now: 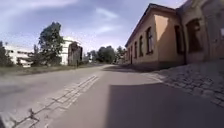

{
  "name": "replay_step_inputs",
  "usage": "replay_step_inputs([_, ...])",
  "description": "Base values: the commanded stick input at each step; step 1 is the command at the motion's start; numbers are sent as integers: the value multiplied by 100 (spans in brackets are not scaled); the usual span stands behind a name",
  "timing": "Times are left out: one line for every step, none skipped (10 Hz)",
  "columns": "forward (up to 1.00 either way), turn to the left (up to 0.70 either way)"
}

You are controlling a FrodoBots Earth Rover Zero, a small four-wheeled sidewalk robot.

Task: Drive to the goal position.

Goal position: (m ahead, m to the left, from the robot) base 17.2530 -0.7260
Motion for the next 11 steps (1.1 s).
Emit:
replay_step_inputs([70,0])
replay_step_inputs([70,0])
replay_step_inputs([70,0])
replay_step_inputs([70,0])
replay_step_inputs([70,0])
replay_step_inputs([70,0])
replay_step_inputs([70,0])
replay_step_inputs([70,0])
replay_step_inputs([70,0])
replay_step_inputs([70,0])
replay_step_inputs([70,0])
